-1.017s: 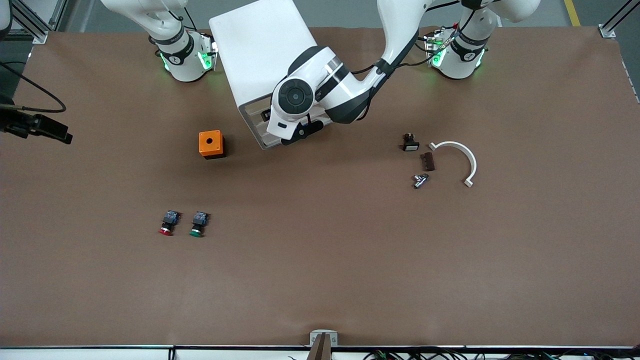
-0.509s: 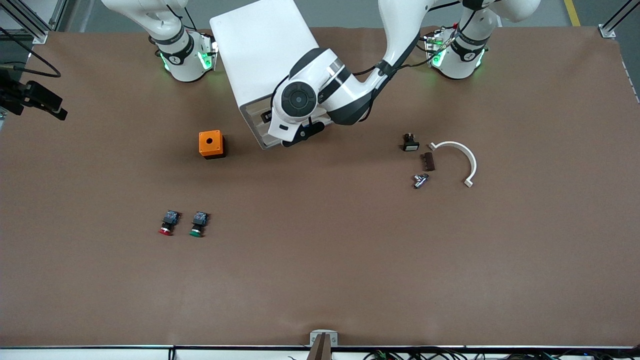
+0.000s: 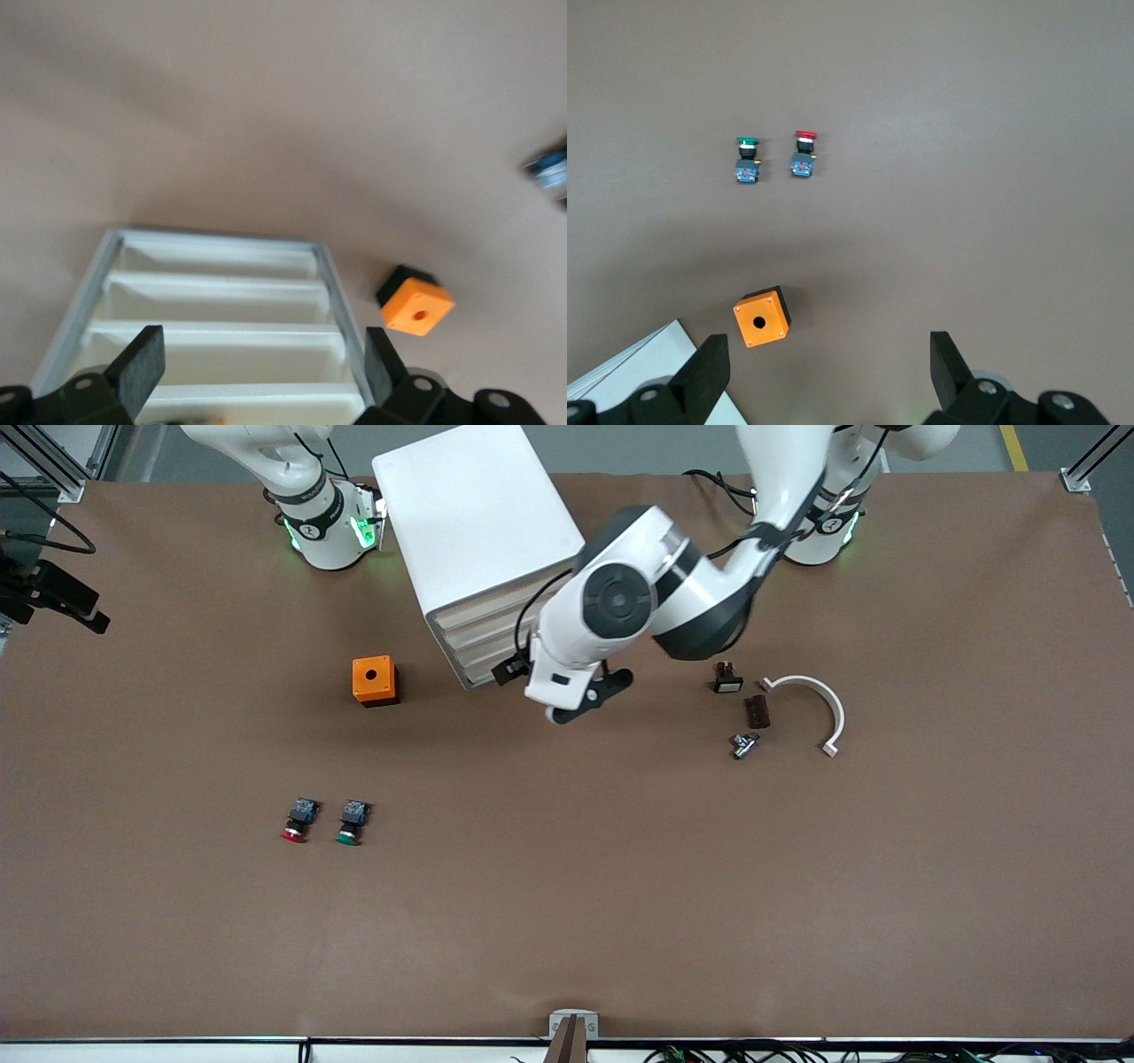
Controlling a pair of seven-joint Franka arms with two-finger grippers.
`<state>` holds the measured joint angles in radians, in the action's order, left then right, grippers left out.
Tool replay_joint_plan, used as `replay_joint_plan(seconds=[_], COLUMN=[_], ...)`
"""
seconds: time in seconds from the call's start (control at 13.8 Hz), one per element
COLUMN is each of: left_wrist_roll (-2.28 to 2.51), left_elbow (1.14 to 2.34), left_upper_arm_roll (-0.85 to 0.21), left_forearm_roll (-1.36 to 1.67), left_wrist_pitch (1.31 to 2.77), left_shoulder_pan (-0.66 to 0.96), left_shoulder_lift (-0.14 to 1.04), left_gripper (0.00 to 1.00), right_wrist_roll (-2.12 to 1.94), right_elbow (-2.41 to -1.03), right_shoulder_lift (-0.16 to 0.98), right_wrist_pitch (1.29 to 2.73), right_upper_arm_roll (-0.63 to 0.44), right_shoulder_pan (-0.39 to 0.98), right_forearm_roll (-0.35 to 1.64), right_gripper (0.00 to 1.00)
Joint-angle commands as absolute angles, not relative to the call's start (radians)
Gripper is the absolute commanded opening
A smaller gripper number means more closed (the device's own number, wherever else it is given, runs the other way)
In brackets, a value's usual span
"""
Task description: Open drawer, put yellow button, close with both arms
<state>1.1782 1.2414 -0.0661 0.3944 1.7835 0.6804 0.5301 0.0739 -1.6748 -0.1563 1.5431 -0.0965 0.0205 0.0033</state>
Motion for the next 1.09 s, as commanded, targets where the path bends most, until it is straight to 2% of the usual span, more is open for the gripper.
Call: replay_joint_plan(seconds=[0.0,0.36,0.73,1.02], left_wrist_roll=[1.051,0.743,0.448,0.299], left_elbow=[1.273,1.278,1.281,1.293], left_upper_arm_roll=[-0.067,-0.066,-0.069,-0.072], left_forearm_roll=[0.304,0.201,0.151,0.117], left_wrist_pitch=[1.677,1.516,1.491,1.488], left_shoulder_pan=[0.612,0.424,0.191,0.069], left_shoulder_lift=[0.399,0.316,0.262,0.239], left_gripper=[0.99,0.99,0.99,0.99], right_wrist_roll=[0.075,0.018,0.011,-0.060], right_elbow=[-1.703,-1.703,-1.701,-1.701], right_shoulder_lift=[-0.186,-0.187,-0.187,-0.187], right_wrist_pitch=[1.568,1.572,1.566,1.572], right_upper_arm_roll=[-0.078,-0.081,-0.080,-0.083], right_shoulder_pan=[0.009,0.006,0.009,0.000], right_forearm_roll=[0.040,0.040,0.031,0.023], right_gripper=[1.00,1.00,1.00,1.00])
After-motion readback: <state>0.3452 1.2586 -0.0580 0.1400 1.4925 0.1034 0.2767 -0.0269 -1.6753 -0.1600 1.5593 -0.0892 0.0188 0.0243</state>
